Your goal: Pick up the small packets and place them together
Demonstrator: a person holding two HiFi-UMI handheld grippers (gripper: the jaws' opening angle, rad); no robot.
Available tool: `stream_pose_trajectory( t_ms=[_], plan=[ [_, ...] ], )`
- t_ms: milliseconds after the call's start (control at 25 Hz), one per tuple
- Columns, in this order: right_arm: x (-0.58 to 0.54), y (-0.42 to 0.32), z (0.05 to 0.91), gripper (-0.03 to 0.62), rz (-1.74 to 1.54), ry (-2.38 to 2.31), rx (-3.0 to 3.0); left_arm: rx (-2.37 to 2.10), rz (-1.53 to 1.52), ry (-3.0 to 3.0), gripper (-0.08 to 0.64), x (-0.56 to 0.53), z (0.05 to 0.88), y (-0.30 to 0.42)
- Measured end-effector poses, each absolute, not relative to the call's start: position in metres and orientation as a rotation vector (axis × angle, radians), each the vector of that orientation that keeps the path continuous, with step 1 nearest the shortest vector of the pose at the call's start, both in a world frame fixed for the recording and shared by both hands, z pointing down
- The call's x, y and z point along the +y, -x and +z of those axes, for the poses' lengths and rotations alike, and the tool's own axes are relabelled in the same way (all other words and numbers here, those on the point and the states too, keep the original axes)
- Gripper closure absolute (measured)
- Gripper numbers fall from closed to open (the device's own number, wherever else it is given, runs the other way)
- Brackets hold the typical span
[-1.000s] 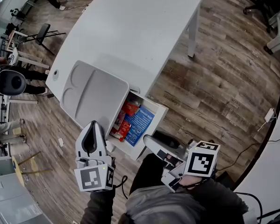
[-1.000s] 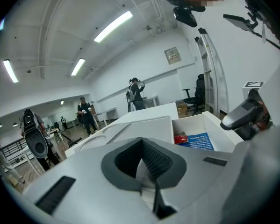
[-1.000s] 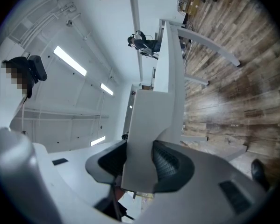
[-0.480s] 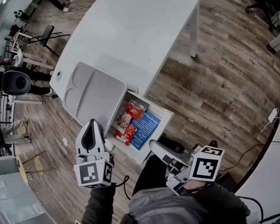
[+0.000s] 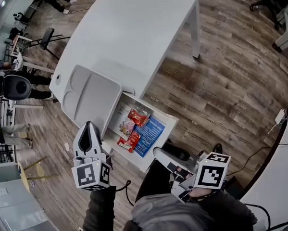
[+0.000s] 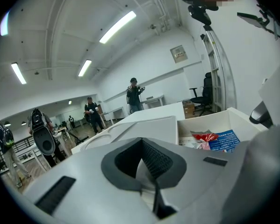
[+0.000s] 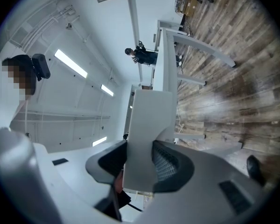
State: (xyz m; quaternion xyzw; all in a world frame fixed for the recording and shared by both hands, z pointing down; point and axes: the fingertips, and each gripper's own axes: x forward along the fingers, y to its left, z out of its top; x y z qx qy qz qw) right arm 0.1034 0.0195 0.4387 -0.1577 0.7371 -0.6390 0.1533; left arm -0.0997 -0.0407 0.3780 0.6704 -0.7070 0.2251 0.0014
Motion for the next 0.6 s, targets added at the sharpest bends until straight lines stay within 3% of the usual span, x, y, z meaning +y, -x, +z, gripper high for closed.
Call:
stream_pose_trajectory(
  t_ms=[600],
  plan=[
    [0.0204, -0.108, 0.4326, 0.413, -1.818, 0.434, 2.106, -2.251, 0.693, -2.094, 0.56, -0.0461, 0.37, 0.1034]
  ],
)
